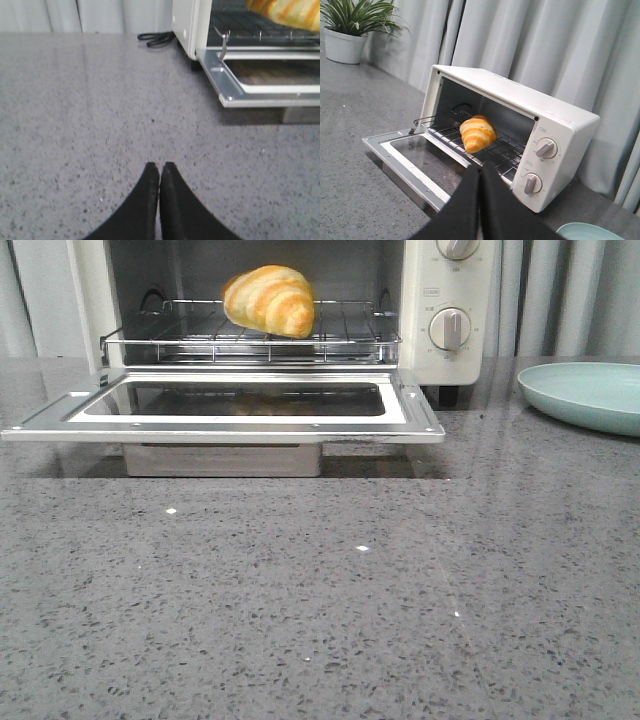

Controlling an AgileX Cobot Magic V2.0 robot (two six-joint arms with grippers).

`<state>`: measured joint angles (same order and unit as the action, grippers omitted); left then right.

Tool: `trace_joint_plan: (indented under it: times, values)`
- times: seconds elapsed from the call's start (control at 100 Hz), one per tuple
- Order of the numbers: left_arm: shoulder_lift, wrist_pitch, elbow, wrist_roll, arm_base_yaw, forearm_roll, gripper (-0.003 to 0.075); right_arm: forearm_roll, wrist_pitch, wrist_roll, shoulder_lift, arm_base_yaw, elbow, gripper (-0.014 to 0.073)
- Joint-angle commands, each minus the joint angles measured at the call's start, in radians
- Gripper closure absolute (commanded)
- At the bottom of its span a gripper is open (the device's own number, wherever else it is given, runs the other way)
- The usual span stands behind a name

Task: Put bread in oven

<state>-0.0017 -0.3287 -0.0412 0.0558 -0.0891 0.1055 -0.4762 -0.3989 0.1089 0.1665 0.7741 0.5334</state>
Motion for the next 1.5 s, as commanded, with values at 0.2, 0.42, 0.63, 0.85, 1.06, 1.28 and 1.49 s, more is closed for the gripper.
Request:
trace_joint_plan:
  times: [0.2,0.42,0.63,0.85,1.06,1.28,1.49]
  values:
    - [-0.026,0.064,0.066,-0.015,0.005,0.009,0.0741,-0.021,0.072,0.001,0.012,-0.002,0.025,0.0641]
    - [-0.026,0.102,0.064,-0.015,0.005,0.009,0.0741,-0.021,0.072,0.001,0.012,-0.002,0.025,0.0641]
    - [-0.026,0.102,0.064,-0.015,0.005,0.009,0.0741,-0.021,0.072,0.001,0.012,-0.002,0.025,0.0641]
    - [-0.026,0.102,0.064,-0.015,0.005,0.009,0.0741,-0.021,0.072,0.001,0.012,-0.002,0.025,0.0641]
    - [-0.026,0.102,0.064,-0.015,0.005,0.009,0.0741,-0.026,0.024,0.001,0.012,-0.002,0.021,0.0641]
    - [-0.026,0.102,0.064,-0.015,0.005,0.009,0.0741,-0.038,-0.182,0.003,0.012,-0.008,0.012,0.0641]
    - [-0.026,0.102,0.064,-0.015,0.005,0.009,0.0741,0.014,-0.045,0.116,0.012,-0.235,-0.140,0.0641]
